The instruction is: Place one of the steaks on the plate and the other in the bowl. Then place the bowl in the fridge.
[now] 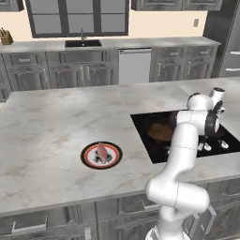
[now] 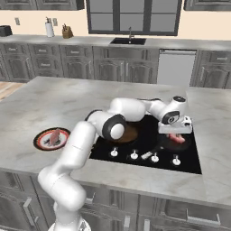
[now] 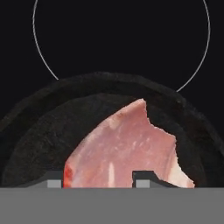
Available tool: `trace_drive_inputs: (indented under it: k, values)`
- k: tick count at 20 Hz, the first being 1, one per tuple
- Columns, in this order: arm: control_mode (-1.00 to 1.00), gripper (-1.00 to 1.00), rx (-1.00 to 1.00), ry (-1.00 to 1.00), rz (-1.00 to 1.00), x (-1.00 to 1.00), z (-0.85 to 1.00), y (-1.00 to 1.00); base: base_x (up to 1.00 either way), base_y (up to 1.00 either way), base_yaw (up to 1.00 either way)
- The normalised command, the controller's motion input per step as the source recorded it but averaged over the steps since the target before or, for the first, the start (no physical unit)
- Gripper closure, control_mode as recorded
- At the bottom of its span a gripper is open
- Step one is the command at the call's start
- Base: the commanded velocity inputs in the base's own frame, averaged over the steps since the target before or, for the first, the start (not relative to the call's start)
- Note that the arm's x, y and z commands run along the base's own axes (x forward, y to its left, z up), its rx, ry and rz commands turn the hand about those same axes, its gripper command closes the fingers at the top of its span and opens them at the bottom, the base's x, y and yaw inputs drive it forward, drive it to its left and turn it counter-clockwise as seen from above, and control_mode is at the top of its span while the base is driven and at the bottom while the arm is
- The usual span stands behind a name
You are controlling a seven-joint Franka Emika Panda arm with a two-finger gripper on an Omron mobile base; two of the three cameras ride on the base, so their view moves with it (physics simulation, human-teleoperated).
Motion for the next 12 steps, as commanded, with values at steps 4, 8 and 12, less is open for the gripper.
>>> trace_drive_inputs:
  k: [4,8,12]
  values:
    - [-1.00,1.00,0.13,-0.27,-0.03,-0.71,0.00,0.72,0.00,0.00,0.00]
    - [-1.00,1.00,0.09,-0.47,-0.09,-0.97,0.00,0.90,0.00,0.00,0.00]
    - [-1.00,1.00,0.05,-0.59,-0.13,-0.89,0.17,0.51,0.00,0.00,0.00]
